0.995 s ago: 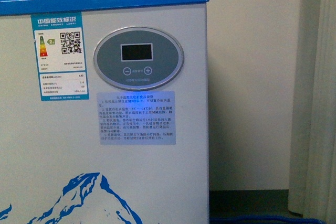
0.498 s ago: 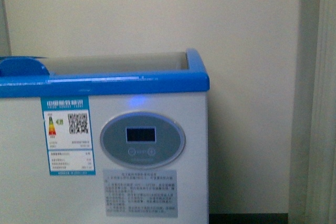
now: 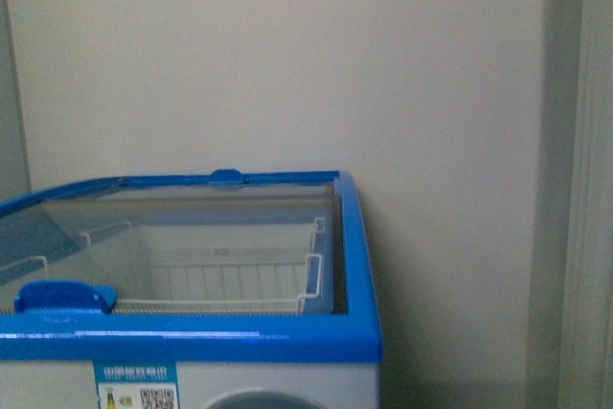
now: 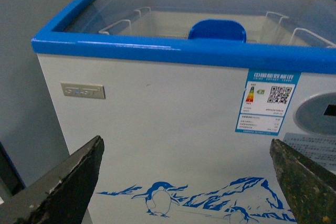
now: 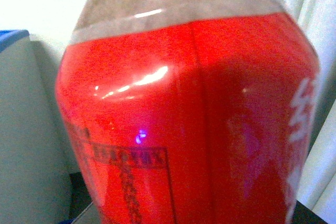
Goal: Put drink in fridge
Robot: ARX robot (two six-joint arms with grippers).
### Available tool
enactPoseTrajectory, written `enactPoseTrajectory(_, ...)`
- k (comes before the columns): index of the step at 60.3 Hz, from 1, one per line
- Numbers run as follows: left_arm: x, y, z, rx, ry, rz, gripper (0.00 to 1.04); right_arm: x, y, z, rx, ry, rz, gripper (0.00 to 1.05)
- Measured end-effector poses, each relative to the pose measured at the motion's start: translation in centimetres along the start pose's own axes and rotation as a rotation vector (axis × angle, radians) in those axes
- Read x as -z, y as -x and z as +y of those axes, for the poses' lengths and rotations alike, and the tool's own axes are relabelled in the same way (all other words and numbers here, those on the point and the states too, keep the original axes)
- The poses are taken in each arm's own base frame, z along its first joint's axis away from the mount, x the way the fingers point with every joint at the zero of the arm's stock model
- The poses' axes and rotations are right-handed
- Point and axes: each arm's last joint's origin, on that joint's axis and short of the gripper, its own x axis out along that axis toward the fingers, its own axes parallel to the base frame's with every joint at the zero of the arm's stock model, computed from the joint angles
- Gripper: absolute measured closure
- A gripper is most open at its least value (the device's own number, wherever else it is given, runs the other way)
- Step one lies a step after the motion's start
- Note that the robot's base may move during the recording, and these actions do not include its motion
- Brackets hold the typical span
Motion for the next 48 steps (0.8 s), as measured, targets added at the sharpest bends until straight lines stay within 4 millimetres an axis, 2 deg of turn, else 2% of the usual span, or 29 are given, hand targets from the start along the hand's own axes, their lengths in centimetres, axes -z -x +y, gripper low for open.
enactPoseTrajectory(17, 0.0, 0.0, 0.0, 0.004, 0.004, 0.007, 0.08, 0.0, 0.0, 0.0, 0.0, 0.0, -0.001, 0.68)
enactPoseTrajectory(22, 0.0, -0.2, 0.1, 0.024, 0.106, 0.159, 0.08, 0.0, 0.0, 0.0, 0.0, 0.0, -0.001, 0.68)
enactPoseTrajectory(25, -0.1, -0.7, 0.4, 0.014, 0.17, 0.24, 0.08, 0.0, 0.0, 0.0, 0.0, 0.0, -0.001, 0.68)
enactPoseTrajectory(26, -0.3, -1.5, 0.6, 0.004, 0.21, 0.279, 0.08, 0.0, 0.0, 0.0, -0.003, 0.0, -0.001, 0.68)
enactPoseTrajectory(32, -1.5, -3.6, 1.2, 0.028, 0.208, 0.265, 0.08, 0.0, 0.0, 0.0, -0.002, 0.0, -0.001, 0.68)
enactPoseTrajectory(38, -3.6, -7.4, 2.0, 0.101, 0.007, 0.157, 0.08, 0.0, 0.0, 0.0, -0.002, 0.0, -0.001, 0.68)
enactPoseTrajectory(40, -3.8, -8.0, 2.1, 0.114, -0.028, 0.137, 0.08, 0.0, 0.0, 0.0, -0.002, 0.0, -0.001, 0.68)
enactPoseTrajectory(48, -4.6, -12.7, 2.5, 0.303, -0.507, -0.008, 0.08, 0.0, 0.0, 0.0, -0.002, 0.0, -0.001, 0.68)
